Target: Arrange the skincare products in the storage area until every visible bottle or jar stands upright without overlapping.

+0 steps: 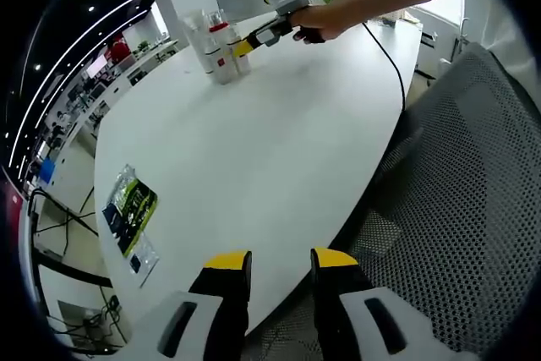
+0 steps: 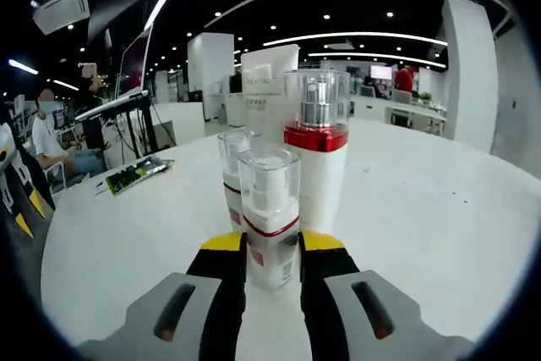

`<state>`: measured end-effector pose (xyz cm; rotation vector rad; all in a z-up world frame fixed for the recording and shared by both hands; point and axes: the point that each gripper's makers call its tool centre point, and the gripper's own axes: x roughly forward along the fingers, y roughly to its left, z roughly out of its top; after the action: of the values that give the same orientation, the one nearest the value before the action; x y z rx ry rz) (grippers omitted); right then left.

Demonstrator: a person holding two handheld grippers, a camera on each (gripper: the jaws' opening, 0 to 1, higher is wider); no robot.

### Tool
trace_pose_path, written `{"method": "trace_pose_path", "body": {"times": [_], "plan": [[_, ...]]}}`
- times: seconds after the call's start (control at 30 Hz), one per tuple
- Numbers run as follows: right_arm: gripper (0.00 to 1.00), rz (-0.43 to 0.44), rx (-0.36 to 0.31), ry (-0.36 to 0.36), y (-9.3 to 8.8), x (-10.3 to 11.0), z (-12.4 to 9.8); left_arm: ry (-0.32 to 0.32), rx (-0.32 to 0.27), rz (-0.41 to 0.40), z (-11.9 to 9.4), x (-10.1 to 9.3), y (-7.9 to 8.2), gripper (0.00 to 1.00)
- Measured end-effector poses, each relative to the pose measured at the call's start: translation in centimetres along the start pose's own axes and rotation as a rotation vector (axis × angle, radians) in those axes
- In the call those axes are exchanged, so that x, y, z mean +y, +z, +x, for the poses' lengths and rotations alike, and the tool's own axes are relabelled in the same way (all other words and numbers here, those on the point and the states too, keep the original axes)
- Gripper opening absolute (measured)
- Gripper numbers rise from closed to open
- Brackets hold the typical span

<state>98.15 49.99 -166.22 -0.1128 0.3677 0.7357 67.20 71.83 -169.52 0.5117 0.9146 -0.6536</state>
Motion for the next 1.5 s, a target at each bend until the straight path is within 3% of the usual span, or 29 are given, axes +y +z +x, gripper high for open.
{"method": "trace_pose_path", "body": {"times": [0.3,0.93,1.33,1.5], "plan": [[0.18,0.029,0.009,-0.016,-0.7,0.3,-1.7,-0.003,0.003,0.003,0.0,0.0,-0.1,0.29],[0.11,0.023,-0.003,-0.037,0.3,-0.4,-1.2,0.0,-0.002,0.003,0.0,0.0,0.0,0.29],[0.13,0.042,-0.008,-0.051,0.7,-0.6,-1.7,0.005,-0.002,-0.001,0.0,0.1,0.0,0.29],[0.16,0.116,-0.022,-0.065,0.4,0.1,-3.4,0.009,0.0,-0.002,0.0,0.2,0.0,0.29]]}}
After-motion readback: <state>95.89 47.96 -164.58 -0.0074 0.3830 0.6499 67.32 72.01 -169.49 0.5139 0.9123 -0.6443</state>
